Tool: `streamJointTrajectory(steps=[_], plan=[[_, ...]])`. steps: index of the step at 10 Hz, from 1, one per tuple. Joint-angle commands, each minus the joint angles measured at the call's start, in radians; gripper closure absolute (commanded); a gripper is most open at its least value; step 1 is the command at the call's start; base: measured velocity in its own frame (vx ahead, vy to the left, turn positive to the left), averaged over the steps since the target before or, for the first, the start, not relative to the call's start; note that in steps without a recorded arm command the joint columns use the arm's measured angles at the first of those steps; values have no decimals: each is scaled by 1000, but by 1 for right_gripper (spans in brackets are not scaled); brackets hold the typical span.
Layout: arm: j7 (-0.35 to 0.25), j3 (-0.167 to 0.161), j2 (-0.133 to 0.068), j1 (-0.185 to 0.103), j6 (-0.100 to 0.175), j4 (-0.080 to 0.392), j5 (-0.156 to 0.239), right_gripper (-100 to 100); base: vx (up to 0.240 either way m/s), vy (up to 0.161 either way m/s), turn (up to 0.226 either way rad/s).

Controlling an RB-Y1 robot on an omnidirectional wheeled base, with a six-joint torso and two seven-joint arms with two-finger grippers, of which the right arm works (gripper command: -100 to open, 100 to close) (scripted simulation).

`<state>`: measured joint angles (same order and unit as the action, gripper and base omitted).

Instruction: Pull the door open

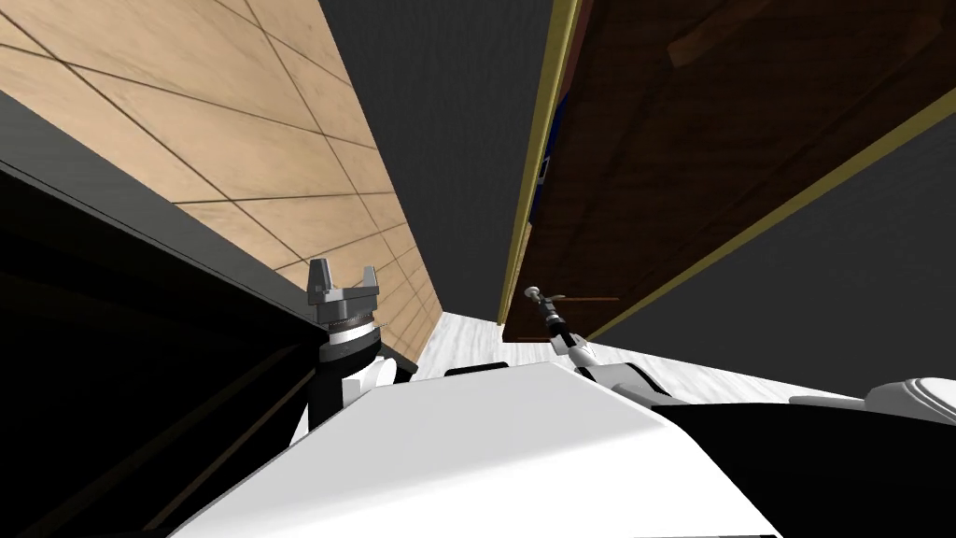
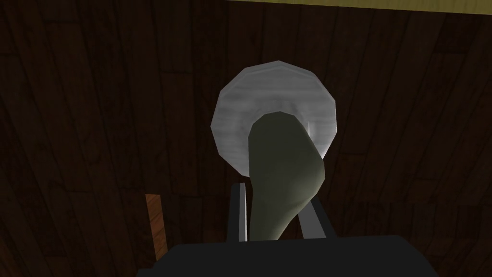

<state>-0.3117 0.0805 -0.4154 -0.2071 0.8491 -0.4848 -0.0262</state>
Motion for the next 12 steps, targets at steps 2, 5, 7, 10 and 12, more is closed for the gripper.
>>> streamJointTrajectory(steps=[2,5,7,10,12], plan=[[-21,-18,-7,9,13,-4,-13,100,-118,-22,26],[-59,-53,-23,22,45,-14,-39,100,-192,-86,60],[-85,-77,-35,32,66,-21,-57,100,-226,-102,64],[-104,-96,-40,43,73,-39,-70,100,-193,-84,35],[-104,-131,-41,40,78,-37,-55,100,-192,-67,101]])
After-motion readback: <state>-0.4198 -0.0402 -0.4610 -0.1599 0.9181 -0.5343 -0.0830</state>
